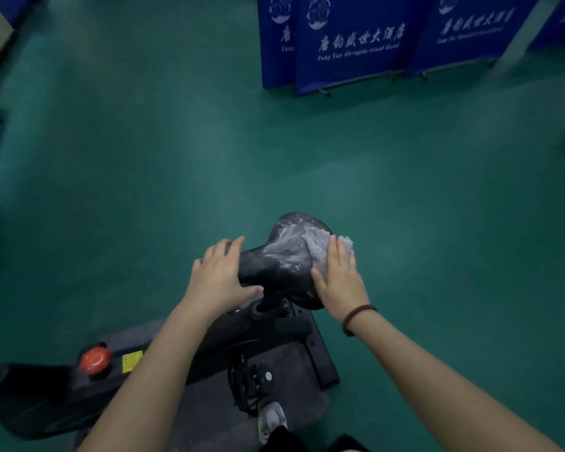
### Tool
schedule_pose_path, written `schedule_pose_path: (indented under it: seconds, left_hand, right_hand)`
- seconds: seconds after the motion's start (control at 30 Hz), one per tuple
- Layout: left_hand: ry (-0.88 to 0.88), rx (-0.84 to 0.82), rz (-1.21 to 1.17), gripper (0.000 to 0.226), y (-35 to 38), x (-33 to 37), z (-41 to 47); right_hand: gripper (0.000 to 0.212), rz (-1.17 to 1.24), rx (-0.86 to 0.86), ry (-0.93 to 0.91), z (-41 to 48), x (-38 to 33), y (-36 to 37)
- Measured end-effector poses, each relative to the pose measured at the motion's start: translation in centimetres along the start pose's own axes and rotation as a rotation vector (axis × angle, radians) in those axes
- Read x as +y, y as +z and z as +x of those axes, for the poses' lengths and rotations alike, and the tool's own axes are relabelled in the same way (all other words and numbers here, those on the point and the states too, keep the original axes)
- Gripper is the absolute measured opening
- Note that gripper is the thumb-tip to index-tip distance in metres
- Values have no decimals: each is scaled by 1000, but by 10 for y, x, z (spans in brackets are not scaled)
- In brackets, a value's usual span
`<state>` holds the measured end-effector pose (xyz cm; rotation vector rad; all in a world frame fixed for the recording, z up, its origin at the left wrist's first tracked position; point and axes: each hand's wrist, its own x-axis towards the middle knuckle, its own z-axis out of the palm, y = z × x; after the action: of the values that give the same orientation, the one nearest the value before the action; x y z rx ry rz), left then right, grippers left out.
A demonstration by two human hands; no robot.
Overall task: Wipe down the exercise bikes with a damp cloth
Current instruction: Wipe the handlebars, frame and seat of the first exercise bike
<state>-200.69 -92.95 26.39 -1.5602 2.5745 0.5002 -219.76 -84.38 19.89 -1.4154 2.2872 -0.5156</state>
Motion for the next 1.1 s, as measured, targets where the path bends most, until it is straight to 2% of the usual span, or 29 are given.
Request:
schedule_pose_path:
  seconds: [0.13,0.3,0.37,0.67,0.87,1.0,1.07,1.1]
  left_hand:
    - [-46,-100,25,100,8,-8,19]
    - [-74,-52,5,67,11,-9,31]
    - [-106,-38,-26,60,9,-7,36]
    - [-323,53,-120,59,18,6,35]
    - [-403,108,-163,58,22,14,35]
    - [-435,153,-199,59,25,16,32]
    - [-446,162,-201,59,26,18,32]
    - [-448,162,-200,59,26,18,32]
  right_hand:
    - [66,-67,22,-3,14,6,11]
    - [61,-49,-40,-146,52,10,-2]
    - [57,-31,-95,-207,78,10,-8]
    - [41,-13,-432,-362,172,-19,-16]
    - [27,-64,-743,-327,209,-49,-5]
    - [40,-128,-865,-267,224,-58,3]
    - [42,-163,-849,-237,230,-59,7]
    - [37,-190,-765,-251,233,-58,9]
